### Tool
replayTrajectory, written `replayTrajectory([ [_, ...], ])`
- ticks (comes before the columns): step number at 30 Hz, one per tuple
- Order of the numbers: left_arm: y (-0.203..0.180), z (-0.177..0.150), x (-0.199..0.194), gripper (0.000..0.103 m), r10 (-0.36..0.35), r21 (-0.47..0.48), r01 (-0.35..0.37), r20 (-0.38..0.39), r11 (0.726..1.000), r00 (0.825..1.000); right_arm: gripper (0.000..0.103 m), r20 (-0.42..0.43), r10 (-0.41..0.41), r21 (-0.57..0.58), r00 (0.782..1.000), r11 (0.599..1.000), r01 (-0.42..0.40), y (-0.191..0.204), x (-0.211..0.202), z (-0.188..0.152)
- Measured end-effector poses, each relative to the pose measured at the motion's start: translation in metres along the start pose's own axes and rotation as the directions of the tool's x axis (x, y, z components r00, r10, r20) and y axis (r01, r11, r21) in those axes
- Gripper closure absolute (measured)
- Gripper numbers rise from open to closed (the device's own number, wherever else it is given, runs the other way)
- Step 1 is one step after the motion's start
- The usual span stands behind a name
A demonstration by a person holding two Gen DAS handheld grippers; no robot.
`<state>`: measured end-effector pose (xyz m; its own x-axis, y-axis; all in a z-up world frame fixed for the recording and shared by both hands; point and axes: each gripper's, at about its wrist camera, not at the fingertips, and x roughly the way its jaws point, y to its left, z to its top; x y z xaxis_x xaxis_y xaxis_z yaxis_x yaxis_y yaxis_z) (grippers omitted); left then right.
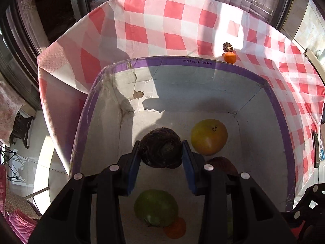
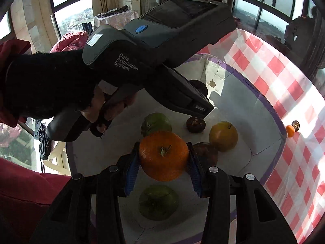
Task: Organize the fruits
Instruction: 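Carry the mandarin and dried fruit over the white box with both grippers, then open the left gripper to drop the dried fruit while the right releases the mandarin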
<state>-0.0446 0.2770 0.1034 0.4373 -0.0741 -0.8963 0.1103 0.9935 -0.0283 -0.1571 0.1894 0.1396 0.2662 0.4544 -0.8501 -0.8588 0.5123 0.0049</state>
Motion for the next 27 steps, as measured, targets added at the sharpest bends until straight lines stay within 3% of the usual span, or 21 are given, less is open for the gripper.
replayTrajectory([
  [4, 0.001, 0.011, 0.016, 0.063, 0.024, 0.066, -0.021, -0.037, 0.998, 0.999, 0.059, -0.139, 0.038, -0.176, 0.989, 0.982, -0.063, 0.041, 0.034, 0.009],
  [8, 0.002, 0.016, 0.034, 0.064, 0.043, 0.105, -0.034, -0.088, 0.994, 0.995, 0.059, -0.205, 0.014, -0.33, 0.979, 0.94, -0.082, 0.076, 0.058, 0.012],
  [12, 0.008, 0.019, 0.051, 0.064, 0.06, 0.131, -0.043, -0.129, 0.99, 0.99, 0.059, -0.238, 0.019, -0.312, 0.971, 0.945, -0.095, 0.07, 0.073, 0.021],
  [14, 0.008, 0.018, 0.06, 0.064, 0.029, 0.139, -0.005, -0.169, 0.99, 0.985, 0.059, -0.253, 0.043, -0.289, 0.967, 0.95, -0.118, 0.068, 0.077, 0.024],
  [18, -0.002, 0.012, 0.073, 0.063, 0.024, 0.248, 0.024, -0.189, 0.969, 0.982, 0.059, -0.296, 0.092, -0.262, 0.951, 0.95, -0.173, 0.067, 0.087, 0.022],
  [24, 0.008, 0.015, 0.076, 0.063, -0.066, 0.225, 0.11, -0.195, 0.968, 0.979, 0.059, -0.32, 0.121, -0.257, 0.94, 0.943, -0.209, 0.066, 0.096, 0.023],
  [27, 0.009, 0.016, 0.079, 0.049, -0.142, 0.197, 0.191, -0.24, 0.962, 0.96, 0.059, -0.357, 0.108, -0.28, 0.928, 0.935, -0.217, 0.068, 0.1, 0.016],
])
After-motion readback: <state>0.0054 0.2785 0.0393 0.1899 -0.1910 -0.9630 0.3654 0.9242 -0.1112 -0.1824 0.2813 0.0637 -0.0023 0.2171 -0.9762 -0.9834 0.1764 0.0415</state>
